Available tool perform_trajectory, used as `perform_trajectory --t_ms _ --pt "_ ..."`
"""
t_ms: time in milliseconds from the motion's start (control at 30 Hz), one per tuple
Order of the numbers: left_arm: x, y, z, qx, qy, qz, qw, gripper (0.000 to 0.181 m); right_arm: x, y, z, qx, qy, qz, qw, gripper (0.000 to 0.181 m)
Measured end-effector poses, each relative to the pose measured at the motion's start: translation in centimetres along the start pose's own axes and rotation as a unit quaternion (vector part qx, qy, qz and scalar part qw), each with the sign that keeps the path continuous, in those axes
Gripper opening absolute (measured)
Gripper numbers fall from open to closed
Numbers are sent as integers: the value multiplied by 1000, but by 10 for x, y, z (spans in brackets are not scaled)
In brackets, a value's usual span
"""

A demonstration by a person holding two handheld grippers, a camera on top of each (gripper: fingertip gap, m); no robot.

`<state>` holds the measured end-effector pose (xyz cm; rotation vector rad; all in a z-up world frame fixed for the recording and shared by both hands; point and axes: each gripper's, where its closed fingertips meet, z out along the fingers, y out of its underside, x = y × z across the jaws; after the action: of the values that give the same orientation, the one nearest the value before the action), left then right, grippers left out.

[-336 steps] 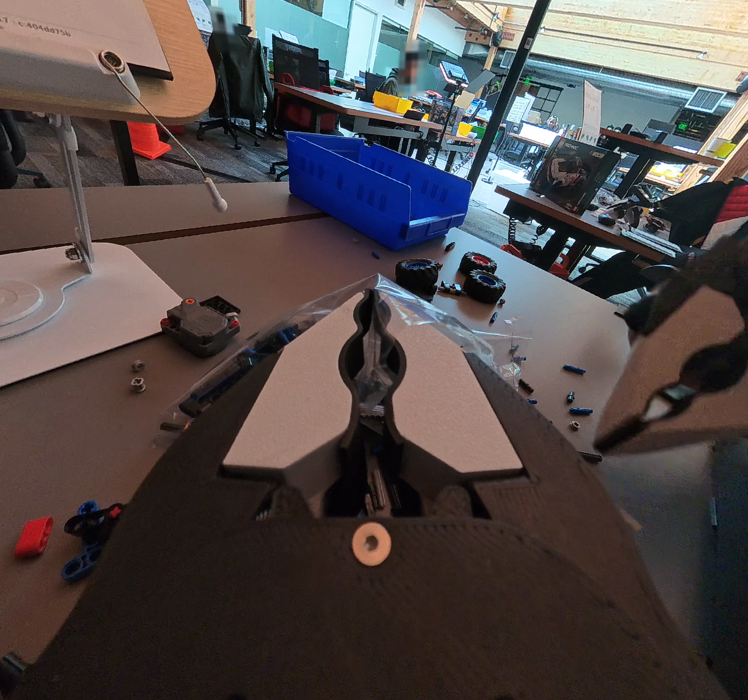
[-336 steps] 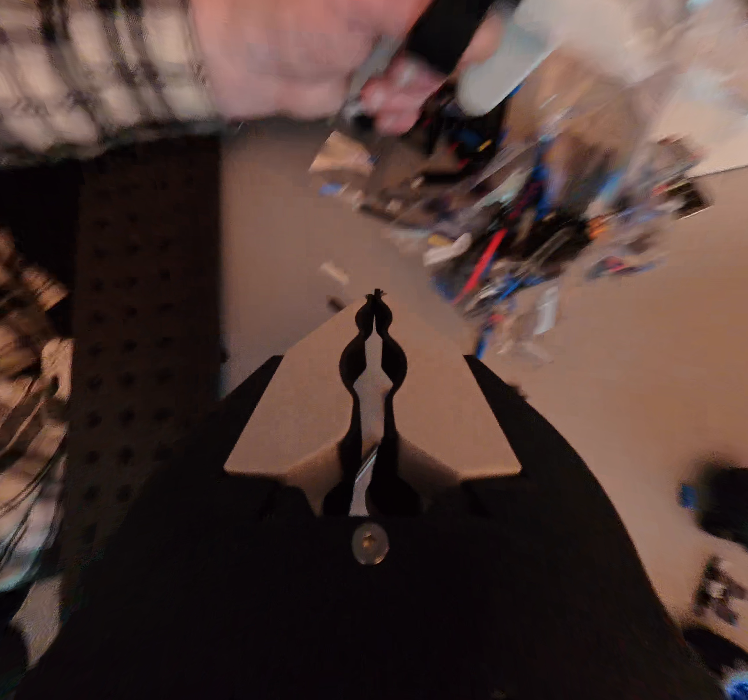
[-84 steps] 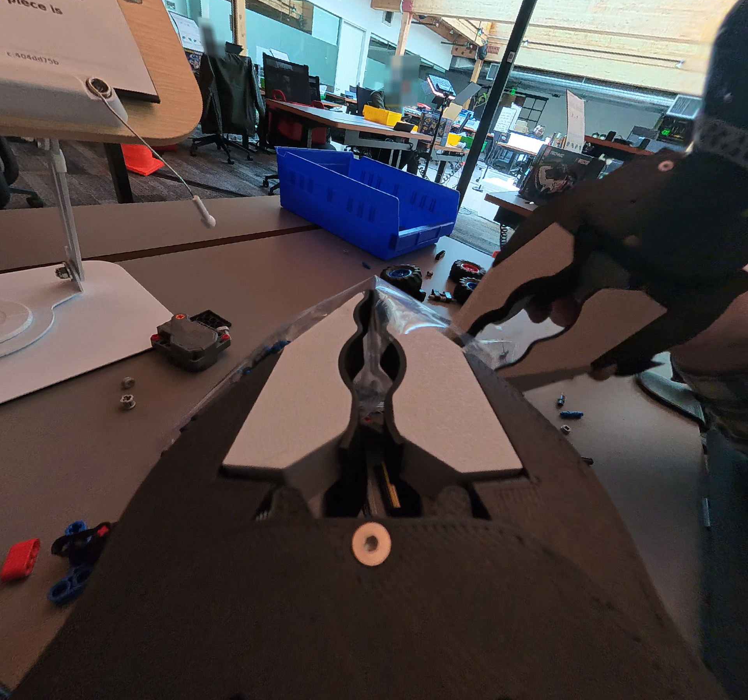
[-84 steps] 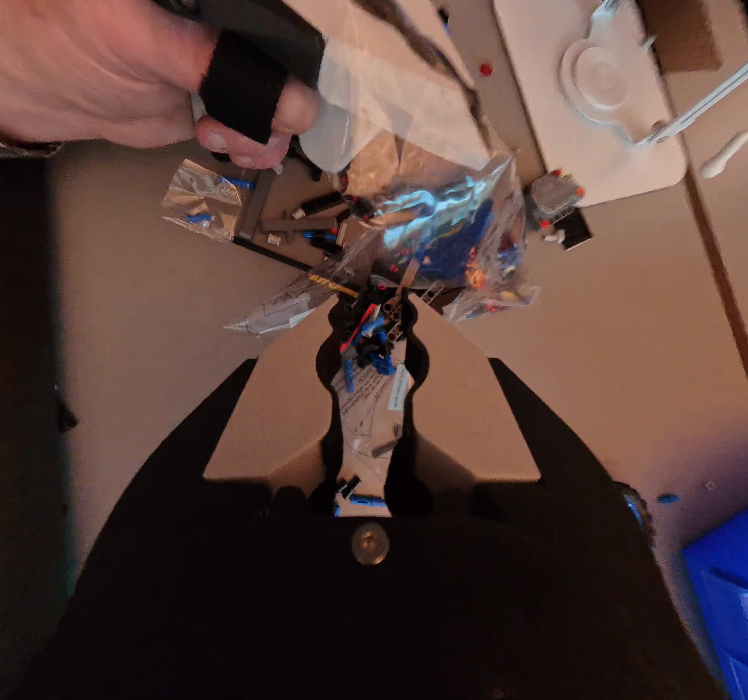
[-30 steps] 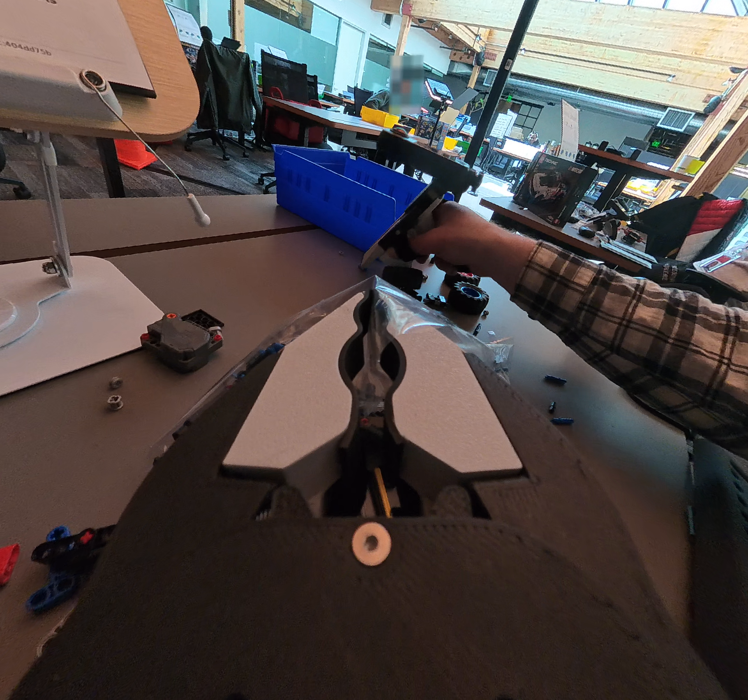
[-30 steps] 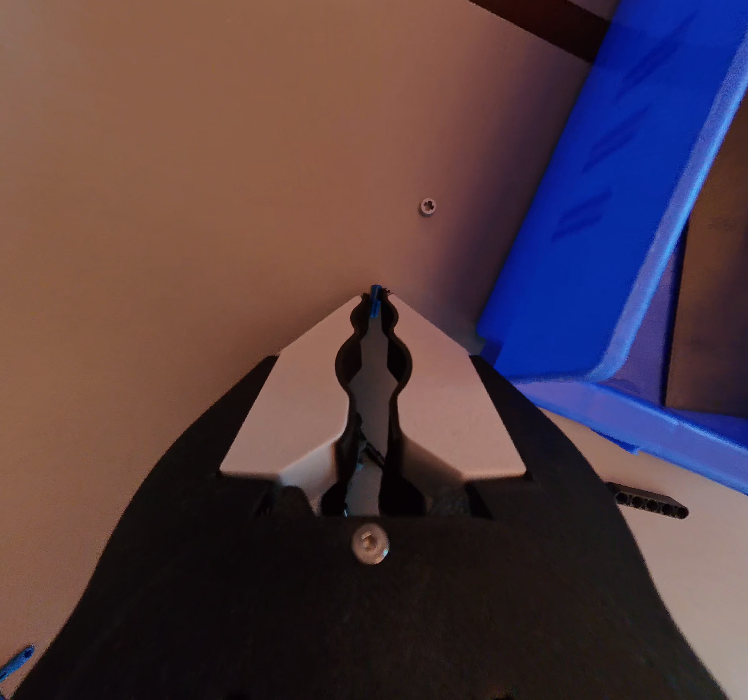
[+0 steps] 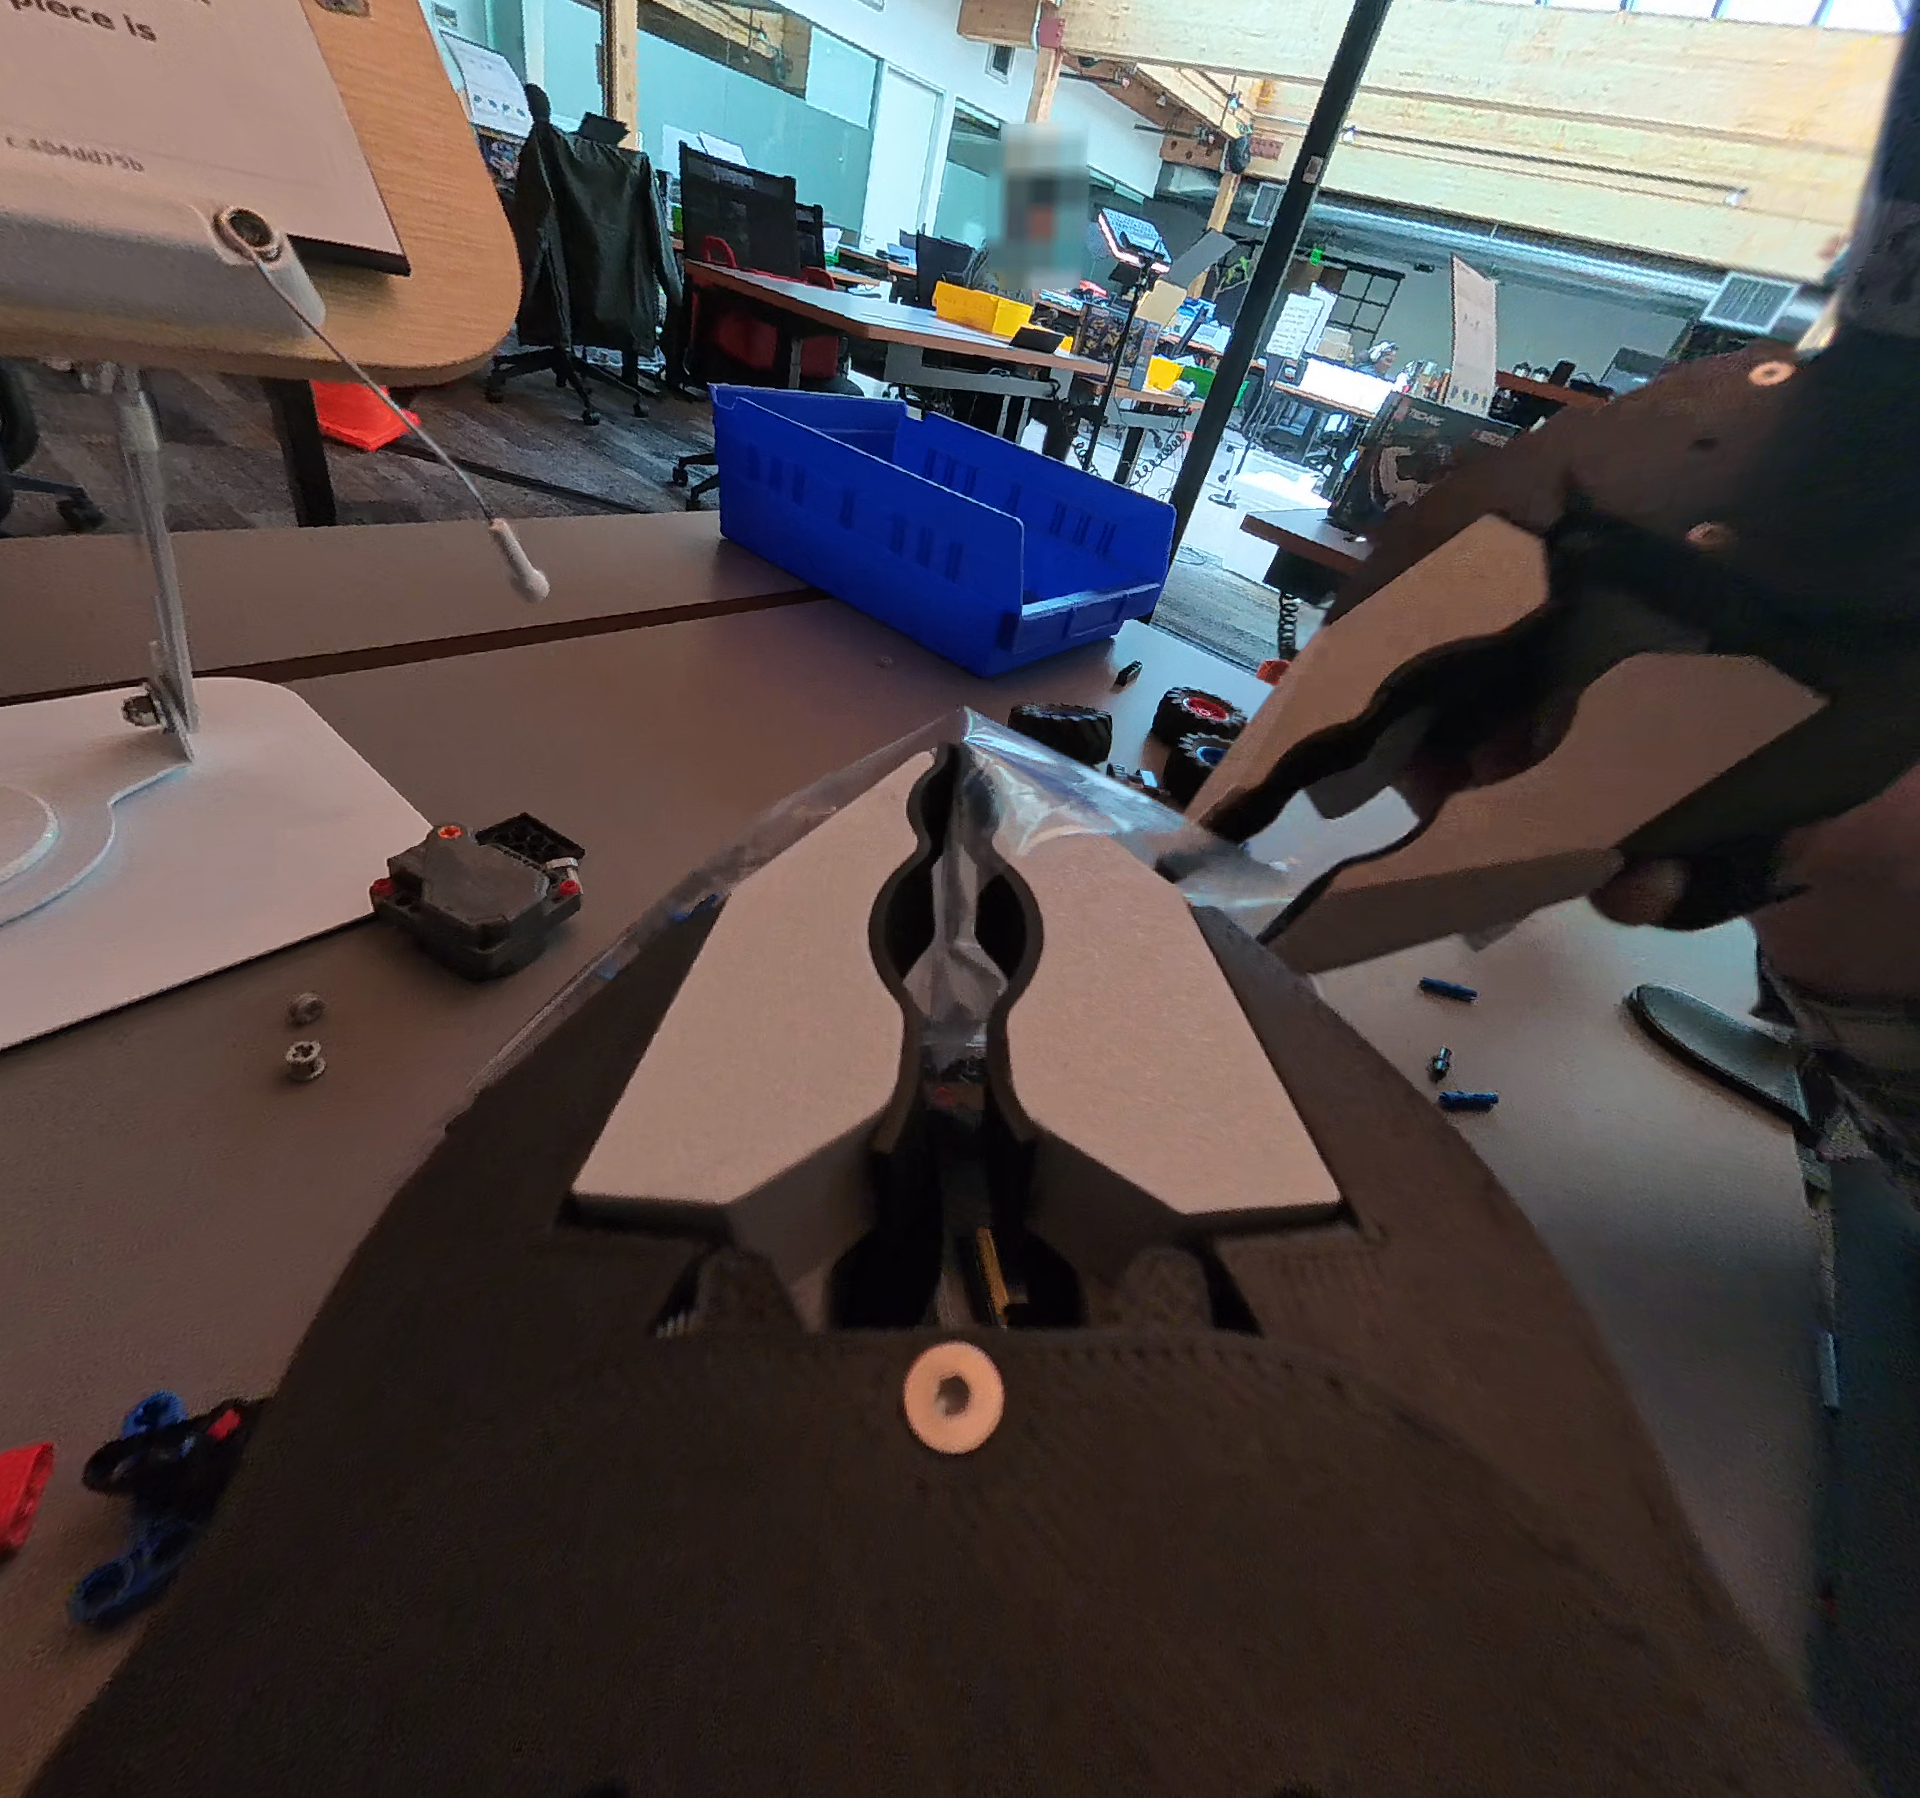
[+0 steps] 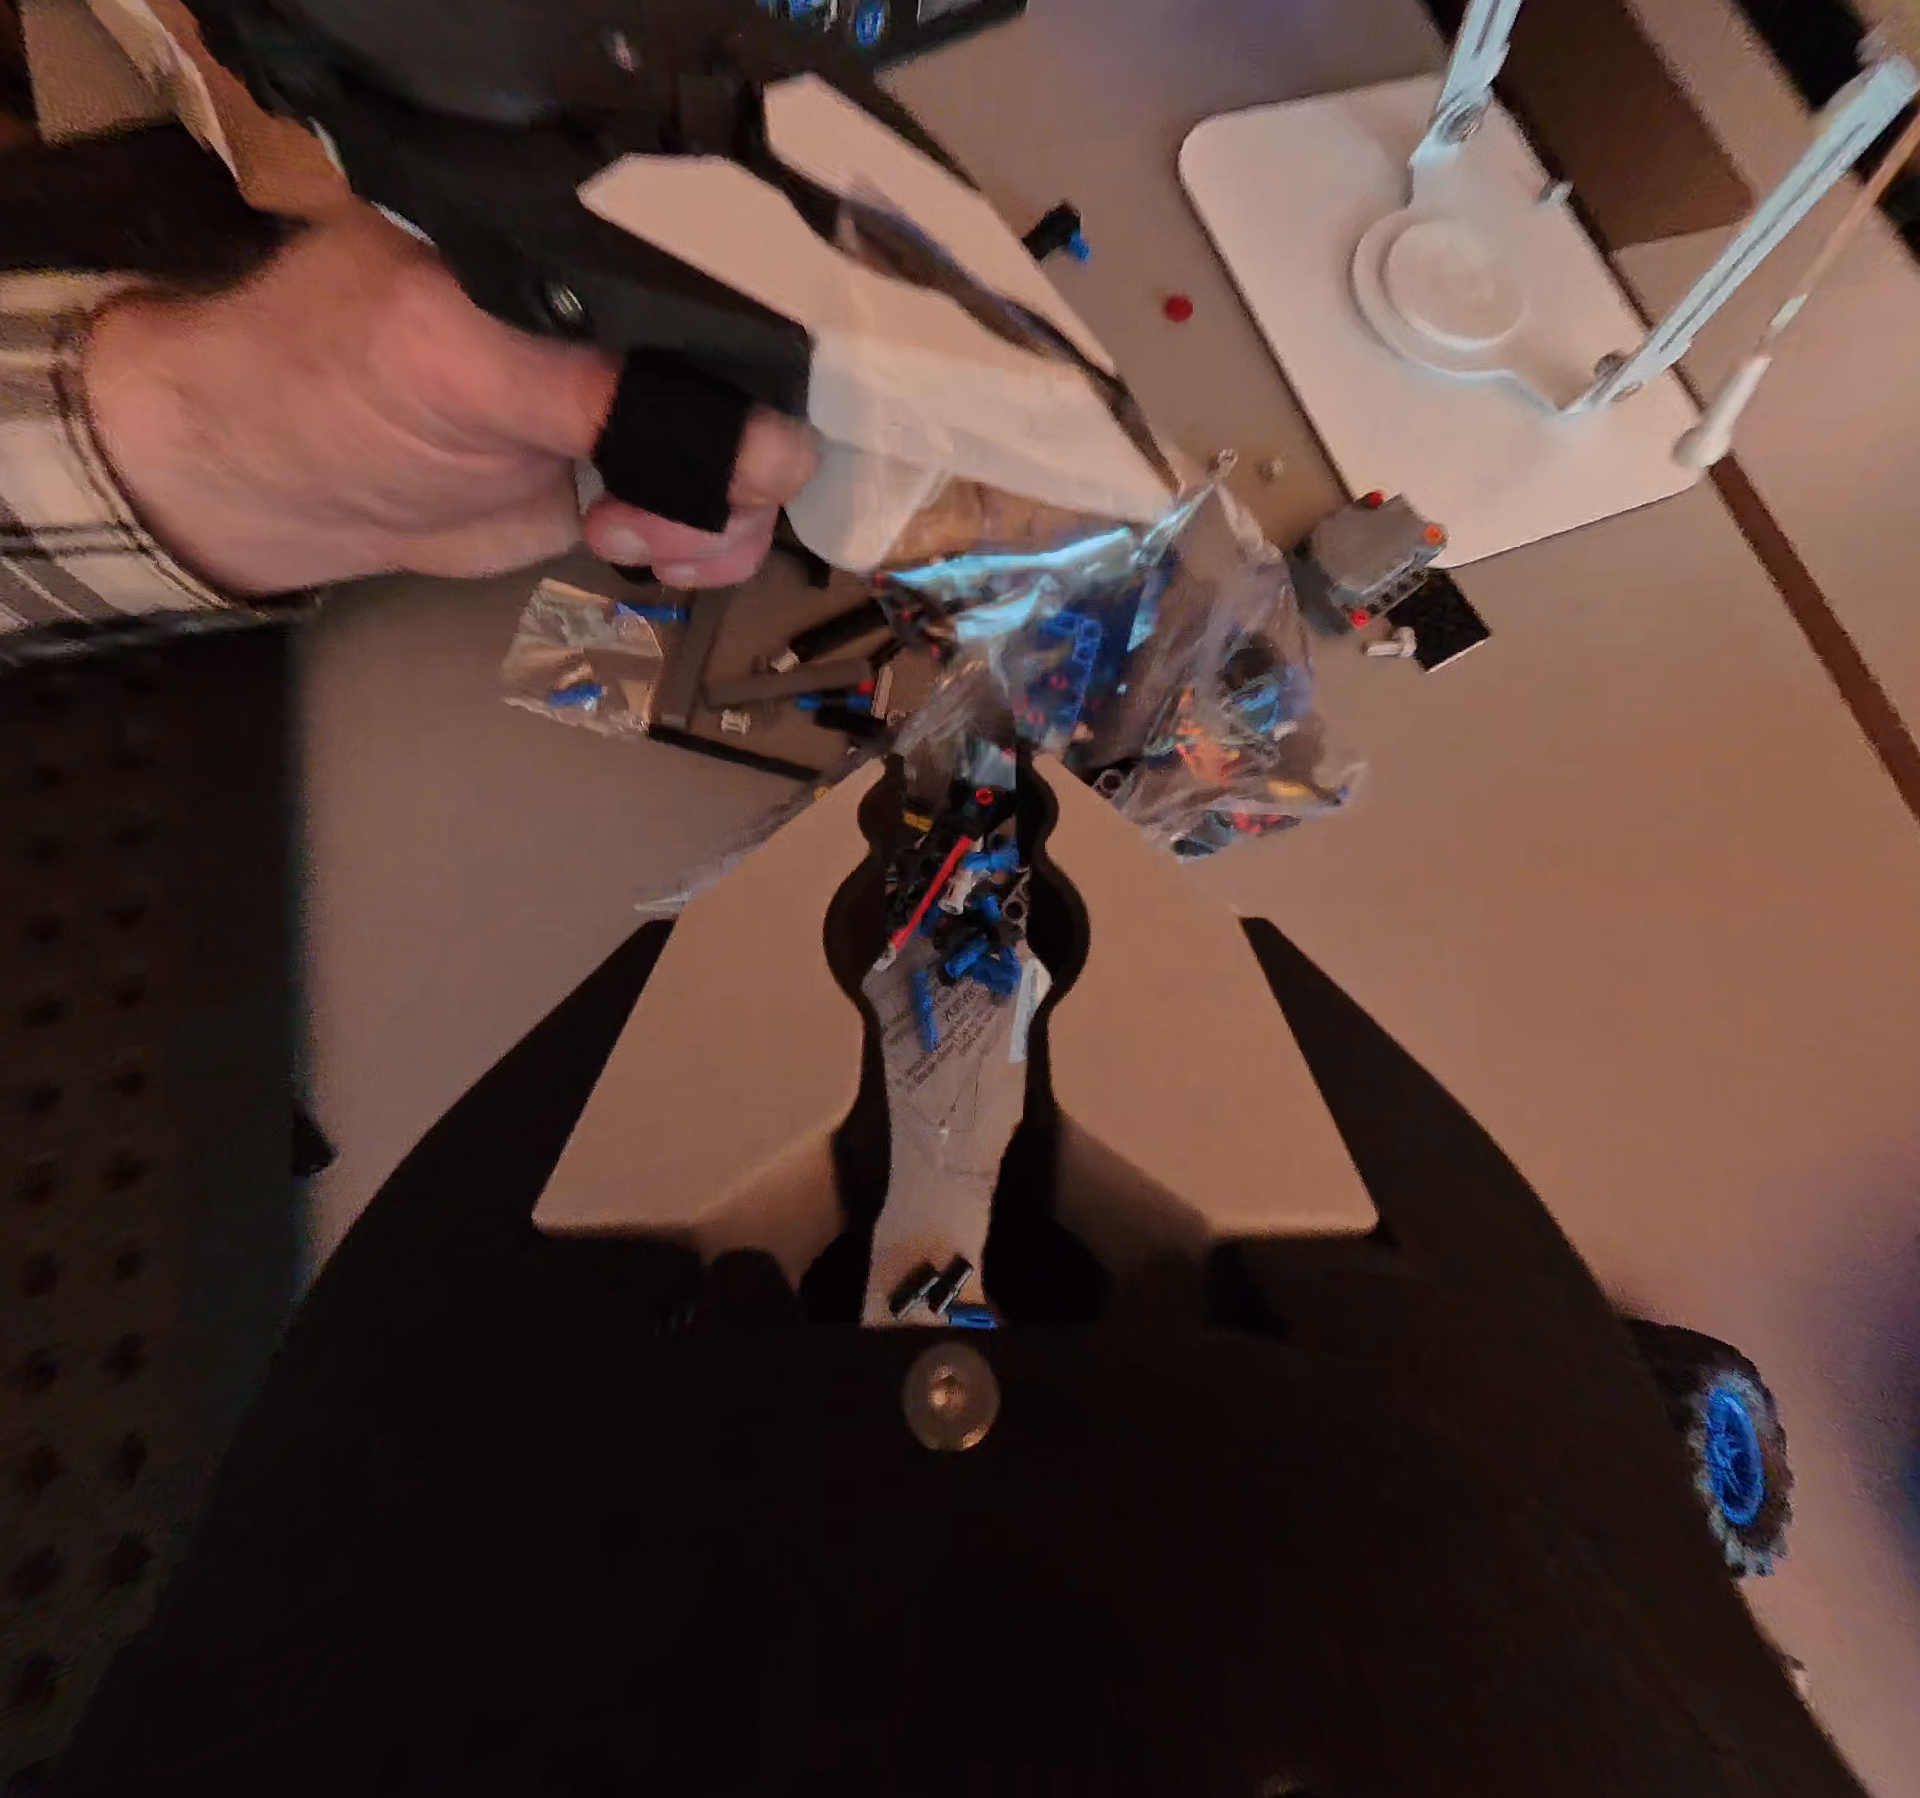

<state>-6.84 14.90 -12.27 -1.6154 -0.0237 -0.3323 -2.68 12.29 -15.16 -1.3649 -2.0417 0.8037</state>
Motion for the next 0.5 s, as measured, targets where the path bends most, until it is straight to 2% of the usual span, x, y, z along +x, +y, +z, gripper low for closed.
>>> perform_trajectory --t_ms 167,233,333,500 --pt "4 3 5 -10 1 15 1000 0 30 -11 -49 67 70 33 995 13" --pt "7 4 2 -10 4 11 1000 0 44 -9 -54 80 74 58 992 17" --pt "14 5 -3 -9 13 13 1000 0 80 -3 -34 72 83 65 992 25" --pt "21 7 0 -17 31 16 999 0 137 20 42 10 51 55 997 37"
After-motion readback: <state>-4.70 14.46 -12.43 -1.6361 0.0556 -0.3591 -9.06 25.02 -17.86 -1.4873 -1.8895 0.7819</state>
